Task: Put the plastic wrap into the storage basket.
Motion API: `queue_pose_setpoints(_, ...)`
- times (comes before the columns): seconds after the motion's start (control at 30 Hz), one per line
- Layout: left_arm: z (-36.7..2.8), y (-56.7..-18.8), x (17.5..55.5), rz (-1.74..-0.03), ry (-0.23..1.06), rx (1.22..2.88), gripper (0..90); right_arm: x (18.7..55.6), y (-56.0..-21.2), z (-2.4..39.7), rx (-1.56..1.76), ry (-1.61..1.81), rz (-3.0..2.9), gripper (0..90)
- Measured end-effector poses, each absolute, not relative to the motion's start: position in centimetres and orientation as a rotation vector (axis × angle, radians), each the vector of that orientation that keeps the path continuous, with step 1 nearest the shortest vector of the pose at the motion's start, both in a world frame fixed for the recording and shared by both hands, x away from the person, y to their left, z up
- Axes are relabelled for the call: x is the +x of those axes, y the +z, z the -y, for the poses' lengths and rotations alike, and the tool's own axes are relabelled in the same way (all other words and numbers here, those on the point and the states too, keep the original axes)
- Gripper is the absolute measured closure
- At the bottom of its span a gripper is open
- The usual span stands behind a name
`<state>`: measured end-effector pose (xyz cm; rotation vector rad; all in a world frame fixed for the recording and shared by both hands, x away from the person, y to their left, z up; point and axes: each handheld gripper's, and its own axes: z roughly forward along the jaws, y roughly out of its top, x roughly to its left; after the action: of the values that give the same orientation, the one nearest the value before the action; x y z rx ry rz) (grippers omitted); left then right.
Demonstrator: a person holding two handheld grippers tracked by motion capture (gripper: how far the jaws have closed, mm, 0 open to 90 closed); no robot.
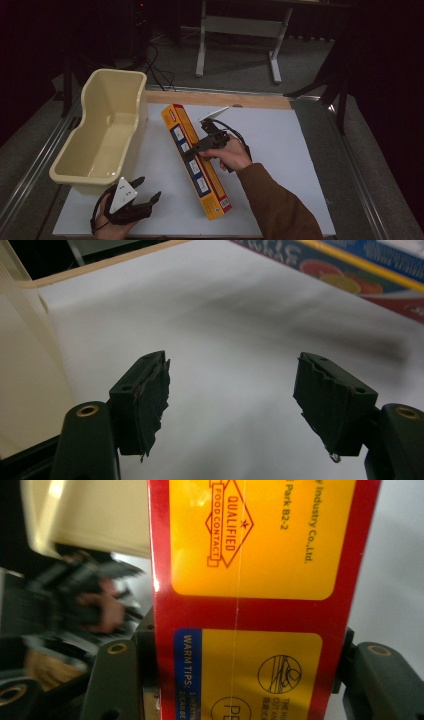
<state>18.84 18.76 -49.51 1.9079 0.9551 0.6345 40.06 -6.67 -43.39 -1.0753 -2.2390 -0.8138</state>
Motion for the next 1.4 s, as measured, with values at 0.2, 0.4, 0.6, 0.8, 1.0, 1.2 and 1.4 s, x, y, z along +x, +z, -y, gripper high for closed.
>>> queue_pose_setpoints(0.2, -18.7, -49.5, 18.8, -0.952, 0.633, 1.909, 30.2, 40.4, -42.2, 6.5, -1.121, -0.937, 2.184, 40.8)
queue_pose_setpoints(0.4, -18.7, -49.5, 18.8, -0.953, 0.632, 1.905, 30.2, 40.5, -41.3, 6.0, -1.098, -0.982, 2.15, 40.7)
queue_pose_setpoints(0.6, -18.7, -49.5, 18.8, -0.953, 0.632, 1.909, 30.2, 40.4, -40.7, 5.6, -1.068, -1.021, 2.123, 40.7)
queue_pose_setpoints(0.8, -18.8, -49.5, 18.8, -0.951, 0.632, 1.908, 30.2, 40.2, -40.4, 4.9, -1.001, -1.063, 2.082, 40.7)
queue_pose_setpoints(1.0, -18.7, -49.5, 18.8, -0.949, 0.629, 1.909, 30.2, 40.4, -40.1, 4.2, -0.962, -1.074, 2.049, 40.6)
queue_pose_setpoints(1.2, -18.7, -49.5, 18.8, -0.948, 0.629, 1.908, 30.2, 40.6, -39.6, 3.6, -0.923, -1.092, 2.02, 40.6)
queue_pose_setpoints(1.4, -18.7, -49.5, 18.9, -0.953, 0.625, 1.903, 30.2, 40.8, -39.2, 2.8, -0.938, -1.106, 1.996, 40.6)
